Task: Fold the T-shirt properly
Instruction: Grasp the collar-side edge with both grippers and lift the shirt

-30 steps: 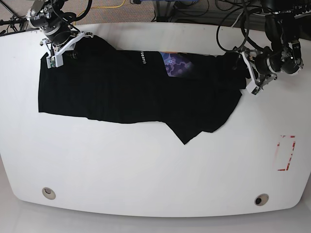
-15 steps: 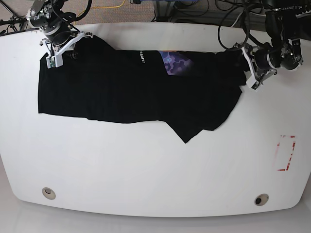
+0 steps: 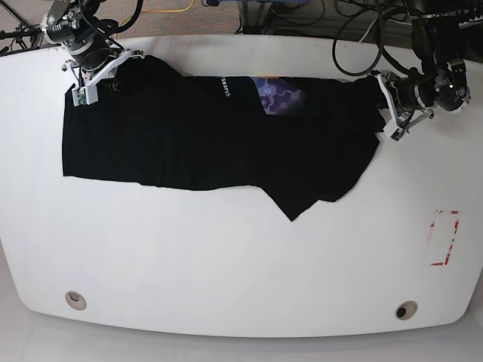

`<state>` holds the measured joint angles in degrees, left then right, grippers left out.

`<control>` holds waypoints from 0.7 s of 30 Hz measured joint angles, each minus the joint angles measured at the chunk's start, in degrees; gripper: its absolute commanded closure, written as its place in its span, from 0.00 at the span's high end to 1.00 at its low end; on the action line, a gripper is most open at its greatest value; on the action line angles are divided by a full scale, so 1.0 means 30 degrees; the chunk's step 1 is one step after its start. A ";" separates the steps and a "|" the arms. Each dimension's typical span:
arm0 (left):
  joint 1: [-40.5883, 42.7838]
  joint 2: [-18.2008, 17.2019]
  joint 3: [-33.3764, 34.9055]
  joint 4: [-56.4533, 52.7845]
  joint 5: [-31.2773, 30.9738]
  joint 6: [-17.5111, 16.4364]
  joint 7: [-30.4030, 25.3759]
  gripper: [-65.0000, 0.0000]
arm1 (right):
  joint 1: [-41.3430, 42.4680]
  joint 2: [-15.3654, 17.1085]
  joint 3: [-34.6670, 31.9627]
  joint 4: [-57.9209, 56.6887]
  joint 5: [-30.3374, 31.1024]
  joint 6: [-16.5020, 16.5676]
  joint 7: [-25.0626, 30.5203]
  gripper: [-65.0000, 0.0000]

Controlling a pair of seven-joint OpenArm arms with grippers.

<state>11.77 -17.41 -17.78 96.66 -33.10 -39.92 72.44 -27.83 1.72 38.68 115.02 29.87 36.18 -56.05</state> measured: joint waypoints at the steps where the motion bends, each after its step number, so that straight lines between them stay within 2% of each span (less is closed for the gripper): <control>1: -0.0080 -0.0182 0.0000 0.0066 -0.0160 -0.0007 0.0007 0.00 | 0.0102 -0.0007 0.0000 0.0000 0.0007 0.0000 -0.0051 0.00; 7: -0.0670 -0.1421 -0.0175 0.1537 -0.0699 0.0000 0.0066 0.00 | 0.1093 -0.0029 0.0000 0.0000 0.0000 0.0000 -0.0051 0.00; 13: -0.1224 -0.1406 -0.0146 0.3461 -0.0852 0.0000 0.0058 0.00 | 0.2346 -0.0029 -0.0015 0.0000 0.0073 0.0000 -0.0488 0.00; 21: -0.2973 -0.1421 -0.1319 0.4437 -0.0831 -0.0007 0.0109 0.00 | 0.5020 0.0015 0.0029 -0.0168 -0.0007 0.0000 -0.1552 0.00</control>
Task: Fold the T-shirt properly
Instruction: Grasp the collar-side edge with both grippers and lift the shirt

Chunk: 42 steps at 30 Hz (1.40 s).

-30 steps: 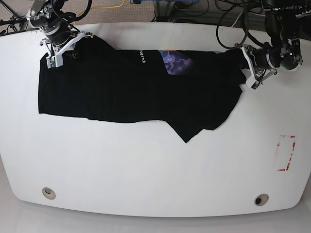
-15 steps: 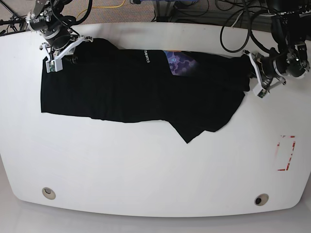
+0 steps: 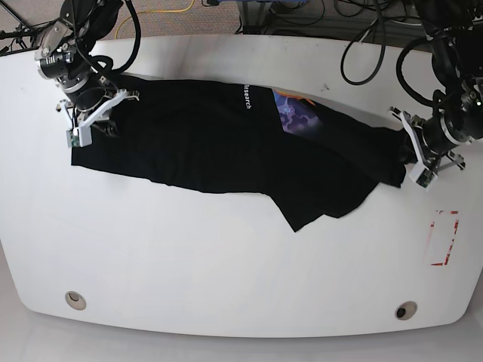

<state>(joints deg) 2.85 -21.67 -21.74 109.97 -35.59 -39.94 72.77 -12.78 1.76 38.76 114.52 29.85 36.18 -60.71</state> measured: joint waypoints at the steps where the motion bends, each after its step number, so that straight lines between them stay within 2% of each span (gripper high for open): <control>1: -0.0277 -0.0015 -0.0015 0.0080 0.0000 0.0007 0.0007 0.00 | 0.0240 -0.0007 -0.0036 0.0000 0.0036 0.0000 0.0007 0.00; 7: -0.1625 0.0087 -0.0947 0.0160 0.0168 -0.0007 0.0036 0.00 | 0.1603 0.0430 -0.0117 -0.0109 -0.0102 0.0007 -0.0364 0.00; 11: -0.3075 0.0058 -0.1049 0.0153 0.1508 -0.0007 0.0146 0.00 | 0.2856 0.1129 -0.0896 -0.0255 -0.0277 -0.0051 -0.0277 0.00; 17: -0.4641 0.0066 -0.1020 0.0124 0.2579 0.0000 -0.0393 0.00 | 0.4670 0.1348 -0.1049 -0.0386 0.0051 -0.0568 -0.0160 0.00; 22: -0.6557 0.0066 -0.0984 0.0051 0.2586 -0.0007 -0.0160 0.00 | 0.6390 0.1749 -0.1180 -0.0605 -0.0517 -0.0634 -0.0357 0.00; 31: -0.9027 0.0066 -0.0976 0.0087 0.2579 -0.0007 -0.0430 0.00 | 0.9122 0.2390 -0.3169 -0.0605 -0.1821 -0.0503 -0.0255 0.00; 42: -1.1635 0.0109 -0.0801 0.0095 0.2572 -0.0007 -0.0291 0.00 | 1.2954 0.4481 -0.4401 -0.2506 -0.2062 -0.0517 -0.0328 0.00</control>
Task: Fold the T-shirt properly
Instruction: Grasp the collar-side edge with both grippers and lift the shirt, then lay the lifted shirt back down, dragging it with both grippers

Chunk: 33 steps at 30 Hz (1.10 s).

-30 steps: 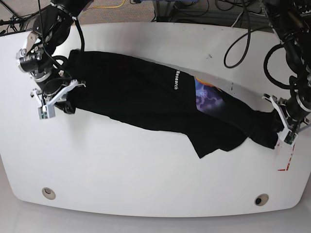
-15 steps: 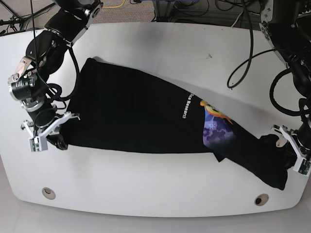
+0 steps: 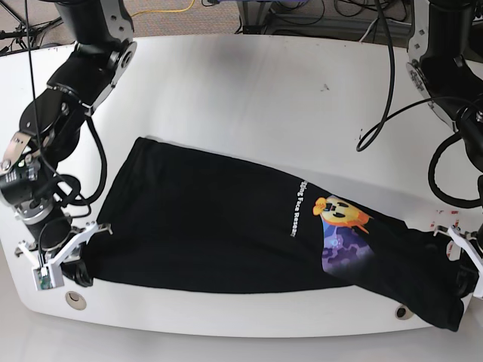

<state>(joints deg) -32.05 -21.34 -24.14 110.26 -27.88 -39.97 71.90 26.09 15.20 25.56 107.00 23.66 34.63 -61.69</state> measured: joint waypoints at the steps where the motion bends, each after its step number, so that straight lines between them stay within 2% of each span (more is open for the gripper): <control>1: -0.0321 0.0000 0.0080 0.0000 0.0015 0.0000 0.0022 0.00 | 0.0452 0.0175 -0.0175 -0.0328 0.0044 0.0022 0.0029 0.00; 9: -0.2280 0.0015 0.0146 0.0000 -0.0044 0.0000 0.0066 0.00 | 0.4102 0.2011 -0.2055 -0.2499 0.0168 0.0029 0.0066 0.00; 20: -0.5515 0.0007 0.0168 -0.1413 0.0044 -0.0015 -0.0058 0.00 | 0.9442 0.3198 -0.4954 -0.4648 0.0080 0.0051 0.0029 0.00; 25: -0.6929 -0.0051 0.0175 -0.2266 0.0058 -0.0007 -0.0925 0.00 | 1.1526 0.3585 -0.5712 -0.5129 0.0270 0.0095 0.0080 0.00; 30: -0.7715 -0.0146 0.0780 -0.2805 0.0087 0.0000 -0.1494 0.00 | 1.2531 0.4277 -0.6135 -0.5362 0.0211 0.0087 0.0350 0.00; 33: -0.7723 -0.0109 0.1472 -0.2929 0.0051 0.0000 -0.2011 0.00 | 1.2386 0.4342 -0.6149 -0.5370 0.0175 0.0095 0.0321 0.00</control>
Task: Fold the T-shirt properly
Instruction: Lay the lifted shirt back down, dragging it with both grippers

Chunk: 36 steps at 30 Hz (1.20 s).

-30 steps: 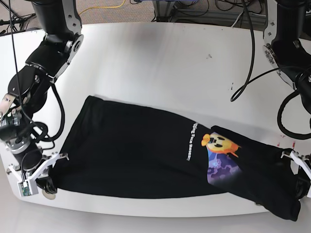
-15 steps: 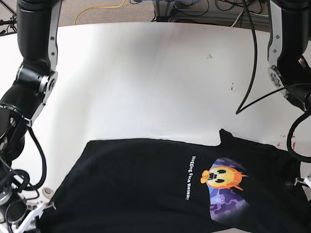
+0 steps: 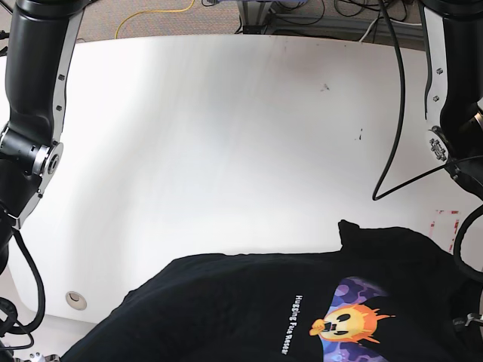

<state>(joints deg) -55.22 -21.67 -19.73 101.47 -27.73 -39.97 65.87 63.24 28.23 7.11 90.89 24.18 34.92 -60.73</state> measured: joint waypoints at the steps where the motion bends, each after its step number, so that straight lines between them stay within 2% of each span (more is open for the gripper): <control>1: 0.0117 0.0029 0.0168 -0.0007 -0.0066 -0.0007 -0.0073 0.00 | -0.0160 0.0000 0.0000 -0.0029 0.0000 -0.0007 0.0007 0.00; 5: 0.1399 0.0175 0.0590 0.0073 -0.0386 0.0000 -0.0845 0.00 | -0.1778 -0.0168 0.0437 0.0474 0.0080 0.0000 0.0058 0.00; 10: 0.3752 0.0831 0.0510 0.0495 0.0036 -0.0036 -0.0532 0.00 | -0.5078 -0.0328 0.1676 0.2025 0.0036 0.0000 -0.0189 0.00; 14: 0.5654 0.0896 0.0561 0.1253 -0.0102 -0.0058 -0.0495 0.00 | -0.7774 -0.0576 0.2783 0.3089 0.0080 0.0015 -0.0262 0.00; 18: 0.7351 0.0860 0.0087 0.1377 -0.0197 -0.0051 -0.0809 0.00 | -1.0287 -0.1530 0.4146 0.3599 -0.0168 0.0073 -0.0197 0.00; 20: 0.8473 0.0860 -0.0503 0.1479 -0.0262 -0.0051 -0.0874 0.00 | -1.1621 -0.2047 0.4685 0.3978 -0.0160 0.0444 -0.0160 0.00; 28: 1.2801 0.0787 -0.1545 0.1880 0.0248 -0.0044 -0.0393 0.00 | -1.6772 -0.3643 0.7074 0.5238 -0.0146 0.0867 0.0219 0.00; 32: 1.4681 0.0852 -0.1566 0.2033 -0.0364 -0.0066 -0.0911 0.00 | -1.9234 -0.4401 0.7657 0.5399 -0.0211 0.0984 0.1027 0.00; 36: 1.6946 0.0845 -0.1902 0.2069 -0.0073 -0.0051 -0.0721 0.00 | -2.1471 -0.4940 0.7752 0.5391 -0.0364 0.1027 0.1610 0.00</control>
<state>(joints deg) -4.38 -19.14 -25.43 107.68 -27.94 -40.12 63.70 -1.17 13.41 30.37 107.07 23.09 38.00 -55.90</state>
